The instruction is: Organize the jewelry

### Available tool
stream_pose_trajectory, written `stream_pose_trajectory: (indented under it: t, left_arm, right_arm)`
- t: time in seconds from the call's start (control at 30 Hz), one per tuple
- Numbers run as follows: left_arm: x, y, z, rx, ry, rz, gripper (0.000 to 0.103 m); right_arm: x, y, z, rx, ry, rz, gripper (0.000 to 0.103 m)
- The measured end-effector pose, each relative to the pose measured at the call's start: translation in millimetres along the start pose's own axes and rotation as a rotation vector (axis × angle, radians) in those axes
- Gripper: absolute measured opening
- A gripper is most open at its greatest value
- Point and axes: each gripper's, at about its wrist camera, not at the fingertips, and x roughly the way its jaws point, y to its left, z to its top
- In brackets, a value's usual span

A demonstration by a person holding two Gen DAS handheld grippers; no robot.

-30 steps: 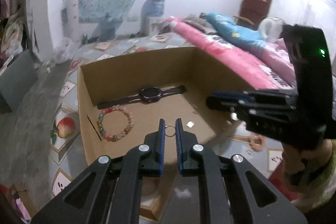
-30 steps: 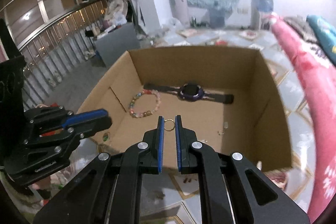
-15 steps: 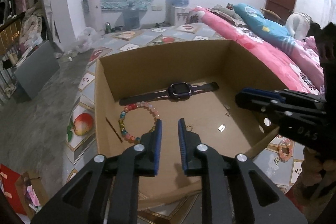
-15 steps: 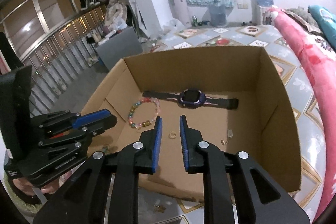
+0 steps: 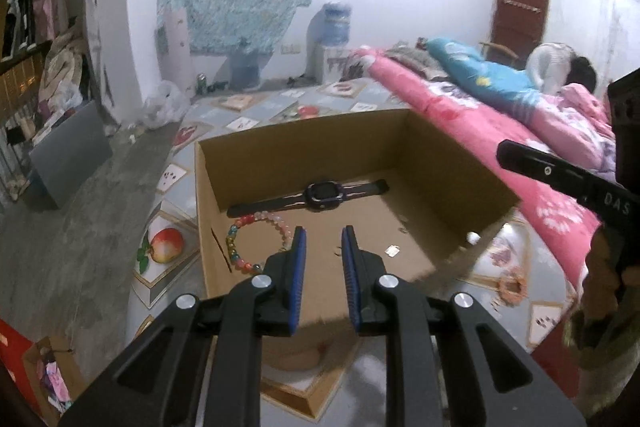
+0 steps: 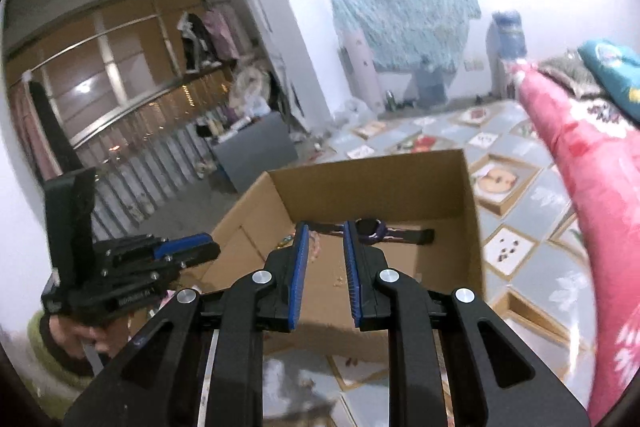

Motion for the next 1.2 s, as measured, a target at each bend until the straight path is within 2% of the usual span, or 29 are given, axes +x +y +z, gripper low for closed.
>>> stream_pose_trajectory:
  t: [0.17, 0.27, 0.37, 0.57, 0.7, 1.2]
  left_arm:
    - [-34, -11, -25, 0.063, -0.014, -0.096, 0.018]
    - [-39, -23, -42, 0.099, 0.028, -0.16, 0.018]
    - [-22, -40, -63, 0.112, 0.106, -0.208, 0.018]
    - [31, -64, -84, 0.176, 0.206, -0.229, 0.018]
    - [63, -69, -92, 0.22, 0.275, -0.205, 0.018]
    - [94, -73, -91, 0.274, 0.319, -0.238, 0.018]
  right_arm:
    - [-27, -1, -23, -0.027, 0.028, 0.036, 0.019]
    - [-23, 2, -42, -0.029, 0.102, 0.031, 0.019]
    - [-4, 1, -65, 0.002, 0.199, 0.02, 0.019]
    - [32, -2, -97, 0.086, 0.328, 0.013, 0.017]
    - [44, -4, -105, 0.125, 0.361, 0.013, 0.017]
    - [59, -12, -109, 0.164, 0.402, 0.026, 0.017]
